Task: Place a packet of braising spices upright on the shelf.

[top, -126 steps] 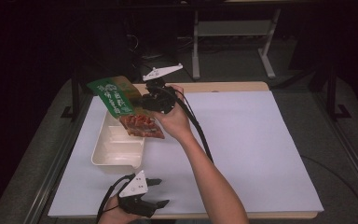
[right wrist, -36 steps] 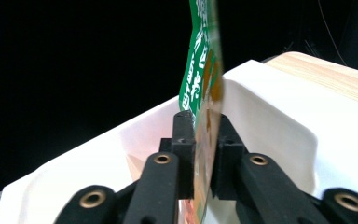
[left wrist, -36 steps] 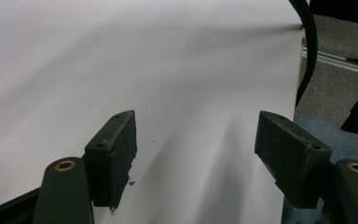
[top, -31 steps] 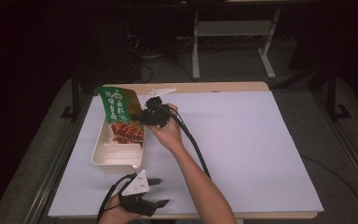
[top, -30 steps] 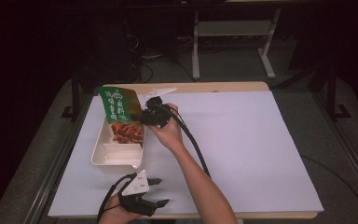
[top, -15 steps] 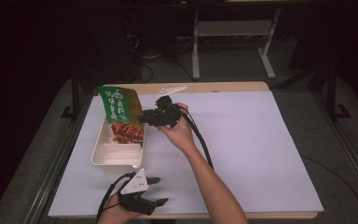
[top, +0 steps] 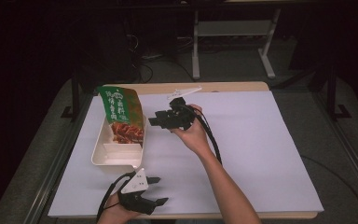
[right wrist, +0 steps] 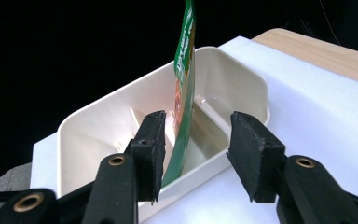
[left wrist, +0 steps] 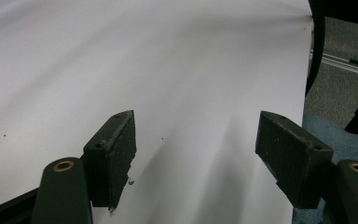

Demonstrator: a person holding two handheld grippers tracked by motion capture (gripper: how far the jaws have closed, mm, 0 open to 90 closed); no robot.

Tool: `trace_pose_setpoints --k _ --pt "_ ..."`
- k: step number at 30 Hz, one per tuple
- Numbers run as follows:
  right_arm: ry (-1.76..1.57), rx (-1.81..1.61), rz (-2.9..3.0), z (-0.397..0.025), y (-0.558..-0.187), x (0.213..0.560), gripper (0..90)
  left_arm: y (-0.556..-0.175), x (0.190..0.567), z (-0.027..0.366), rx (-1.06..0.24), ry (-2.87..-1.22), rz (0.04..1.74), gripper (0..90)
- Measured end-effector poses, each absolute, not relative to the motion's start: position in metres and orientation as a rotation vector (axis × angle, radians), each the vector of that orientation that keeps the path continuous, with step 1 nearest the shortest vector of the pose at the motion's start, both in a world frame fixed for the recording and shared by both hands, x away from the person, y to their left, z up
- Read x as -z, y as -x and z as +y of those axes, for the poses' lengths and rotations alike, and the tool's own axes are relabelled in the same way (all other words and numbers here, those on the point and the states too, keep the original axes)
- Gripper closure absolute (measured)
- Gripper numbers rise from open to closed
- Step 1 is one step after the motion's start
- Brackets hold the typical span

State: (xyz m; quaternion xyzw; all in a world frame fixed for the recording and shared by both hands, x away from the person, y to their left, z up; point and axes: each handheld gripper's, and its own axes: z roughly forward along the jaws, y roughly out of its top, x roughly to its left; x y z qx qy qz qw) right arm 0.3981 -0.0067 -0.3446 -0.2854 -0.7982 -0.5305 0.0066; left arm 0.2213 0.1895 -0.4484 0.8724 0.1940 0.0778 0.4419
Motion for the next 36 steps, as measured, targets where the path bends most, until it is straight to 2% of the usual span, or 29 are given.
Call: trace_pose_setpoints --k 17,36 --pt "0.938 1.629 -2.517 -0.051 -0.378 0.349 47.7 -0.222 0.448 0.19 -0.193 -2.165 0.49 28.0" --pt "1.008 1.608 -2.514 -0.098 -0.351 0.36 44.7 -0.223 0.449 0.19 -0.196 -2.171 0.487 27.9"
